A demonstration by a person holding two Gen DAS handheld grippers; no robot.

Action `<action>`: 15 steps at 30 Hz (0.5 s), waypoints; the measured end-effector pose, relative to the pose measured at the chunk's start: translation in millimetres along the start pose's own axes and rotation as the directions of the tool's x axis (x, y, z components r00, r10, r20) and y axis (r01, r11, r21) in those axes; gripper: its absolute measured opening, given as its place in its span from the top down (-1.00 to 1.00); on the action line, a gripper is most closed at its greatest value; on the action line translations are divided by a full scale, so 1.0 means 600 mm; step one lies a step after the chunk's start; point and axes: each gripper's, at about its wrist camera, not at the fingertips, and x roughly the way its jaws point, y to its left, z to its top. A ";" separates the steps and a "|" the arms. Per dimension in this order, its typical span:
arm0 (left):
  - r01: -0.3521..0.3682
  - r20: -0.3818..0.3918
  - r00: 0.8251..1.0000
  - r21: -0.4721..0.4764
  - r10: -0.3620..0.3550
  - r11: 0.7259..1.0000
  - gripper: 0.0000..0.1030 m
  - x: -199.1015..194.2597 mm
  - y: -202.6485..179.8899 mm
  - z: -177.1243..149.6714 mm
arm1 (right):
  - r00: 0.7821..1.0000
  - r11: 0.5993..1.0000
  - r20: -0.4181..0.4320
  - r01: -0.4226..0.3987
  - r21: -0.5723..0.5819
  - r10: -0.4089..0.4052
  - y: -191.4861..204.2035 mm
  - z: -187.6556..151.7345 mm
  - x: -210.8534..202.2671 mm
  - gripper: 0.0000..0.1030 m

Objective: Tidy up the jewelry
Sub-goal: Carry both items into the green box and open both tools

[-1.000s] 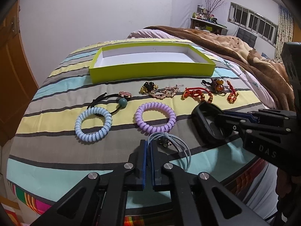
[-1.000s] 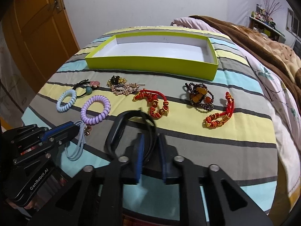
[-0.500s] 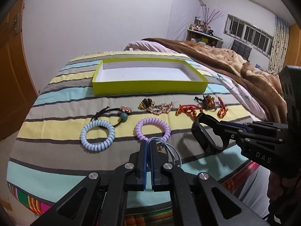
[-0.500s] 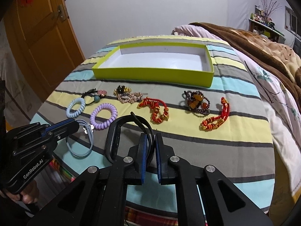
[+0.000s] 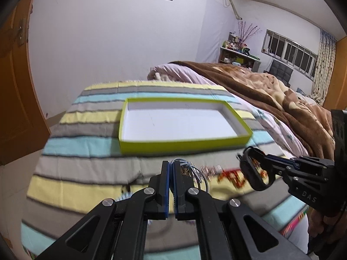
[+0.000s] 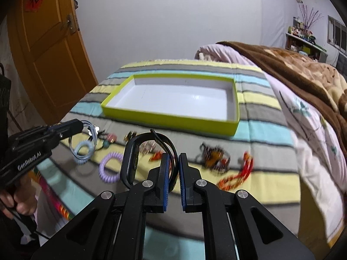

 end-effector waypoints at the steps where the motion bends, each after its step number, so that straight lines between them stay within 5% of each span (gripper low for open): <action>1: -0.005 0.005 1.000 0.002 0.005 1.000 0.96 0.006 0.003 0.012 | 1.000 1.000 0.004 0.004 -0.001 -0.004 -0.004 0.009 0.004 0.83; 15: -0.064 -0.033 0.997 0.040 0.066 0.997 0.96 0.148 0.048 0.146 | 0.998 0.998 -0.009 0.062 -0.014 -0.062 -0.062 0.139 0.114 0.83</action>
